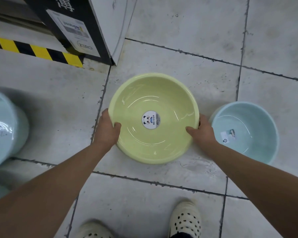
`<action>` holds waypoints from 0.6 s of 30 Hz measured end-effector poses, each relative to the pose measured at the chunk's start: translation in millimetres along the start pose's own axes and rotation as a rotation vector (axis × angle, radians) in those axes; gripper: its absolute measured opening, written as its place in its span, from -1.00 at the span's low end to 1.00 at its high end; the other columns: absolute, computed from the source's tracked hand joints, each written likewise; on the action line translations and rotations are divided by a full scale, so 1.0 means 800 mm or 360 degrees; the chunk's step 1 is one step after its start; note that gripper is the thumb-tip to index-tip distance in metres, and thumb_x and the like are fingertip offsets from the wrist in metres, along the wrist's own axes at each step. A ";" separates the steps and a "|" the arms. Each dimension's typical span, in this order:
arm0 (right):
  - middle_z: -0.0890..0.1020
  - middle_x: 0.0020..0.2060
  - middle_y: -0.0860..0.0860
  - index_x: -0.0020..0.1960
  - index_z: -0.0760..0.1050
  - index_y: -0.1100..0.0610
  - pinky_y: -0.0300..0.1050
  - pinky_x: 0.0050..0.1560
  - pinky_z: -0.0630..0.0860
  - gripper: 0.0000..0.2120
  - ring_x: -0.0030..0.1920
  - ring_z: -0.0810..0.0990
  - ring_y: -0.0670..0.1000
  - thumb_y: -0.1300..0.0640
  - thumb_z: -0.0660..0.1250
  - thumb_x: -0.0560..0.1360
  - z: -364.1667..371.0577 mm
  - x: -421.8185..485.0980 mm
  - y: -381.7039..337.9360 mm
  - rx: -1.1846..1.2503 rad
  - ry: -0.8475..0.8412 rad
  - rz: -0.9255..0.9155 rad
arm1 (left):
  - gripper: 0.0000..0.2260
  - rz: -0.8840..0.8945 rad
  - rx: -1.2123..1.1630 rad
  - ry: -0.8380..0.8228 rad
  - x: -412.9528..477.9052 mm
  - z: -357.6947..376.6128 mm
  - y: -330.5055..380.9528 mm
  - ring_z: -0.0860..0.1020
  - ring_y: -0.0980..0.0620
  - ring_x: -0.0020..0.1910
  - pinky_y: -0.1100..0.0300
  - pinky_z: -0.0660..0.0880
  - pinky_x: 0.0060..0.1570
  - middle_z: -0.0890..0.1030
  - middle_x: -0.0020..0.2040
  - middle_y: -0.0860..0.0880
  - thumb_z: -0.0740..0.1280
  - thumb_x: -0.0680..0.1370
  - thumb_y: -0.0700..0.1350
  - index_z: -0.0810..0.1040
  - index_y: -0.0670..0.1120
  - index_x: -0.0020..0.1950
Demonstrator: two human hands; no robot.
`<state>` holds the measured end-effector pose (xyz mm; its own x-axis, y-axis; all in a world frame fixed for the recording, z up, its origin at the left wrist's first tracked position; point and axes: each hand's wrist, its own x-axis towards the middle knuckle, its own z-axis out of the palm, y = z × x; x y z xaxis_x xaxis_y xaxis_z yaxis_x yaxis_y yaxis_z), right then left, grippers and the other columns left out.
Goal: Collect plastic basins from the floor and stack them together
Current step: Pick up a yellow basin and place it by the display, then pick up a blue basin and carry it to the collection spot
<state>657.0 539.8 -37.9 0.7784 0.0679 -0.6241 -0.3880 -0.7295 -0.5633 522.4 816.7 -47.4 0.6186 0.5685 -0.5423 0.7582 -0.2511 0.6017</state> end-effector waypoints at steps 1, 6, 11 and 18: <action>0.55 0.15 0.05 0.42 0.28 0.07 -0.05 0.06 0.45 -0.44 0.13 0.53 0.11 0.24 0.36 0.47 0.000 0.002 -0.002 -0.0052 -0.0007 -0.0006 | -0.53 -0.0072 -0.0009 -0.0015 -0.003 0.002 0.001 0.46 -0.07 0.09 0.12 0.39 0.01 0.48 0.28 -0.17 0.24 0.56 -0.24 0.24 -0.14 0.46; 0.53 0.19 0.08 0.37 0.32 0.12 -0.05 0.08 0.45 -0.51 0.17 0.54 0.15 0.15 0.35 0.47 -0.013 -0.003 -0.025 -0.0415 -0.0081 -0.0034 | -0.60 -0.0282 -0.0004 -0.0129 -0.004 -0.013 0.005 0.53 -0.19 0.17 0.08 0.46 0.07 0.54 0.24 -0.20 0.30 0.59 -0.12 0.34 -0.19 0.39; 0.50 0.31 0.03 0.42 0.37 0.08 0.03 0.30 0.42 -0.52 0.30 0.46 0.05 0.09 0.32 0.51 -0.038 -0.047 -0.073 -0.0556 0.0056 -0.0376 | -0.74 -0.0261 -0.0178 -0.0112 -0.037 -0.067 0.005 0.60 -0.12 0.09 -0.08 0.58 0.08 0.61 0.14 -0.11 0.26 0.59 -0.08 0.52 -0.08 0.26; 0.53 0.29 -0.05 0.40 0.41 0.04 0.04 0.30 0.44 -0.58 0.26 0.51 0.02 0.07 0.33 0.55 -0.014 -0.146 -0.201 -0.0698 -0.0344 -0.0581 | -0.94 -0.0274 -0.0632 0.0339 -0.135 -0.190 0.007 0.62 0.13 -0.05 0.37 0.45 -0.01 0.66 -0.07 0.05 0.35 0.56 -0.09 0.60 0.02 0.00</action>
<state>634.1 641.9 131.5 0.6873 0.4696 -0.5542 0.1603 -0.8422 -0.5148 428.7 872.9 103.6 0.4037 0.7337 -0.5466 0.6832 0.1556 0.7134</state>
